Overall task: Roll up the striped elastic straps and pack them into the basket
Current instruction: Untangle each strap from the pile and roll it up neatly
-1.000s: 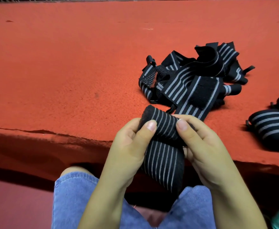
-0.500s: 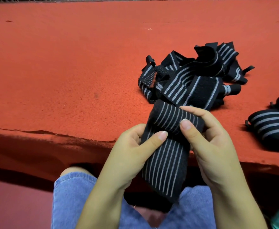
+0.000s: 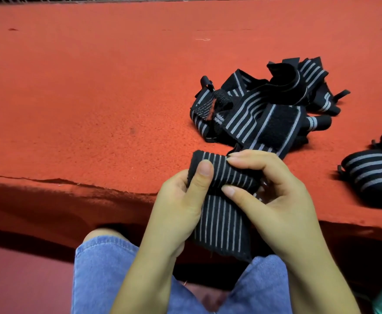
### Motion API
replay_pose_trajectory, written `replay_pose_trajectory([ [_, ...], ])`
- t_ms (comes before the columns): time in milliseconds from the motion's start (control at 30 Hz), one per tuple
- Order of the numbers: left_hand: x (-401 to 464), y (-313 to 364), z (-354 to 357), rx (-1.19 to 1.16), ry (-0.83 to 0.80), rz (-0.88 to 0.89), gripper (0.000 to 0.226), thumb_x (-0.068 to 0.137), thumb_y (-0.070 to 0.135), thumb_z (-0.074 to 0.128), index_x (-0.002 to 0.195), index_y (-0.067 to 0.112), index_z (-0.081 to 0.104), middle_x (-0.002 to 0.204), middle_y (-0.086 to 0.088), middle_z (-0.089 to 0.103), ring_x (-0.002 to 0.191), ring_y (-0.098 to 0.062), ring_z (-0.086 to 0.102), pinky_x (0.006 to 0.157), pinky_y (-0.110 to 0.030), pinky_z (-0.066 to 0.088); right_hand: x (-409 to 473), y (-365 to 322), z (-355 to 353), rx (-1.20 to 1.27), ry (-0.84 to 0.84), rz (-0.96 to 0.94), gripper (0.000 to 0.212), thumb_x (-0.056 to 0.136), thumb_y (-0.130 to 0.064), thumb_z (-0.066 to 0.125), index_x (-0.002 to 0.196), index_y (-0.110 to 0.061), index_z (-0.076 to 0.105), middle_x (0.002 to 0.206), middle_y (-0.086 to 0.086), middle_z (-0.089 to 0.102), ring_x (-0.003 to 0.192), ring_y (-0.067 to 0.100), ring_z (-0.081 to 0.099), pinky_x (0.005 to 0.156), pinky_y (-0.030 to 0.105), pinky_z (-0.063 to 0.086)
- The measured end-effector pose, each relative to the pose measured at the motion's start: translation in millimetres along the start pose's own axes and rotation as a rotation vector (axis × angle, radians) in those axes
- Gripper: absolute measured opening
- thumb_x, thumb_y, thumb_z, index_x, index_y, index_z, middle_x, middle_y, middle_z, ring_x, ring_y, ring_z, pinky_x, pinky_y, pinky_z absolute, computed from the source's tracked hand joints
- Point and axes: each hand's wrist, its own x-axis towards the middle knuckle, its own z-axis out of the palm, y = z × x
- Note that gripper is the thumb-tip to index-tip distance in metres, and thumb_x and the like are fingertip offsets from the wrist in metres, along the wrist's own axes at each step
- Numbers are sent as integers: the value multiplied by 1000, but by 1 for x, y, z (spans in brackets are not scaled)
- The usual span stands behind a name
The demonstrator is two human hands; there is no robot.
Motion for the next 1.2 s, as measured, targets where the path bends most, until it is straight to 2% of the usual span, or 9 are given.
replay_pose_trajectory([
  [67, 1, 0, 1, 1, 21, 5, 57, 69, 70, 64, 86, 16, 69, 94, -14, 74, 84, -19, 70, 79, -41, 53, 0, 1, 0, -6, -8, 14, 34, 72, -15, 75, 100, -33, 67, 111, -11, 65, 115, 13, 59, 96, 24, 44],
  [167, 2, 1, 1, -11, 27, 49, 44, 76, 57, 65, 90, 15, 71, 94, -11, 75, 87, -18, 69, 79, -36, 53, 0, 1, -3, 125, -37, 162, 41, 74, -51, 71, 111, -36, 66, 115, -11, 66, 111, 6, 61, 91, 20, 47],
  [300, 1, 2, -1, -45, -45, 129, 38, 74, 48, 65, 94, 16, 68, 87, 1, 73, 83, -6, 66, 70, -18, 49, 0, 4, -6, 281, -101, 408, 69, 63, -87, 51, 111, -39, 65, 111, 1, 70, 105, 19, 67, 84, 37, 55],
  [400, 1, 1, -1, -96, -70, 139, 40, 69, 49, 77, 92, 17, 69, 86, 1, 73, 82, -6, 66, 68, -16, 49, 1, 1, -6, 346, -127, 424, 65, 65, -80, 59, 99, -26, 69, 92, 18, 68, 82, 26, 66, 65, 43, 55],
  [500, 0, 1, -1, -111, -80, 115, 69, 60, 67, 77, 101, 13, 67, 93, -3, 74, 87, -11, 68, 69, -20, 51, 2, -2, -8, 419, -71, 369, 52, 68, -66, 66, 98, -23, 70, 79, 6, 64, 64, 15, 59, 53, 23, 50],
  [667, -3, 5, 1, -120, -158, 63, 72, 62, 72, 70, 100, 11, 64, 67, 2, 64, 53, -8, 58, 42, -19, 42, 1, -2, -13, 370, -29, 284, 38, 75, -49, 73, 107, -29, 67, 98, -2, 71, 90, 15, 68, 73, 31, 57],
  [833, -3, 8, 1, -173, -169, -7, 79, 57, 78, 67, 101, 13, 66, 77, -2, 69, 58, -11, 61, 44, -20, 46, -1, -2, -14, 226, -52, 189, 30, 76, -29, 72, 105, -37, 68, 104, -2, 68, 95, 11, 65, 77, 24, 53],
  [1000, -1, 8, -1, -175, -131, -51, 50, 74, 64, 68, 99, 20, 68, 81, 0, 71, 65, -9, 65, 46, -20, 48, -1, -1, -13, 92, -126, 97, 33, 74, -26, 71, 105, -36, 68, 118, -11, 60, 118, 12, 56, 83, 17, 49],
  [1200, 1, 7, -5, -147, -168, 1, 23, 79, 36, 68, 101, 33, 72, 81, 4, 68, 65, -10, 62, 52, -20, 49, 0, -2, -18, 137, -126, 243, 35, 77, -37, 70, 111, -34, 67, 110, -11, 69, 99, 1, 65, 77, 10, 48],
])
